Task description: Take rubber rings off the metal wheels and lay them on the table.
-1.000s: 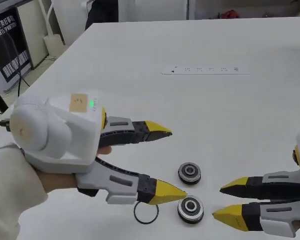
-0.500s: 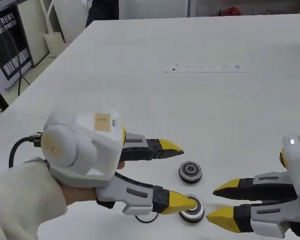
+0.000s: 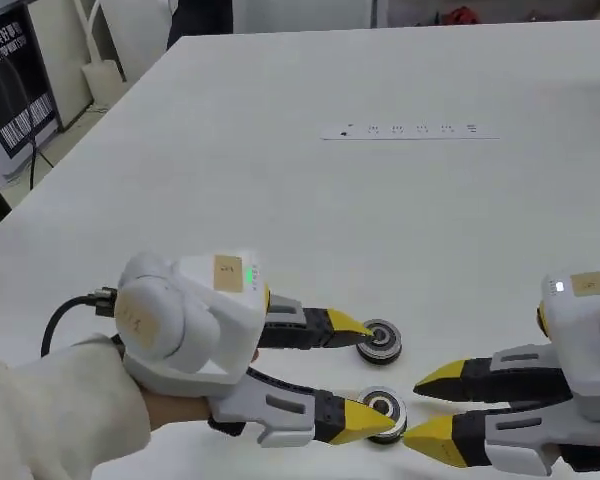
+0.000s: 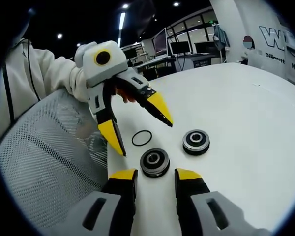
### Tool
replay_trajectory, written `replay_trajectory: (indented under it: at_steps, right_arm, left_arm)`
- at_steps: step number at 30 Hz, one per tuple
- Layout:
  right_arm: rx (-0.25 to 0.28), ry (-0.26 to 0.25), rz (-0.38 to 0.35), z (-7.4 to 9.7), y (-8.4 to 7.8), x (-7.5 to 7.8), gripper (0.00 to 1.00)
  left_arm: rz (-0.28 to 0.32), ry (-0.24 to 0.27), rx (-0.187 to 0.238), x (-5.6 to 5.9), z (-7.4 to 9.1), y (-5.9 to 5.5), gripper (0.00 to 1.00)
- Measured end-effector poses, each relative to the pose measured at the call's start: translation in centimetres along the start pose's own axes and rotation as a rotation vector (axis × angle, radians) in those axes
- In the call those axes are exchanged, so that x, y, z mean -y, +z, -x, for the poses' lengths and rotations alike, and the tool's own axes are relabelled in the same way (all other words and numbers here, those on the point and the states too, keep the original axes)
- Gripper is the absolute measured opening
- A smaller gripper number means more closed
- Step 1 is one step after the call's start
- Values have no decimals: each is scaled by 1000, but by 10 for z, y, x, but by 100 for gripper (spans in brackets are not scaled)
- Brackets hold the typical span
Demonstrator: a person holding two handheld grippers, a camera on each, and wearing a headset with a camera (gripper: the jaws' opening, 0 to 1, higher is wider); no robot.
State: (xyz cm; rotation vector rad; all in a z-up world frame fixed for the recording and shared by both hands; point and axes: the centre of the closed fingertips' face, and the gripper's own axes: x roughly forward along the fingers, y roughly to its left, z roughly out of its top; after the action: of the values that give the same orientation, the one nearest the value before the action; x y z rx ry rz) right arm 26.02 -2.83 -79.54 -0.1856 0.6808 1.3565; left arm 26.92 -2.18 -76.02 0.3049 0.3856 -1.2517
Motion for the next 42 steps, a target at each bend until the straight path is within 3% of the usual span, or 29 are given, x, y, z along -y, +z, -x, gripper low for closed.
replay_trajectory:
  at_steps: [12,28,42]
  right_arm:
    - [-16,9,23,-7,-3,0,26]
    - [-34,11,81,-12,-7,0,20]
    - [-50,3,128,-12,-11,3,15]
  left_arm:
    - [25,-2,-31,-2,-6,-17,33]
    - [-2,-21,-46,3,-13,-22,18]
    - [-19,-36,-62,7,-16,-26,15]
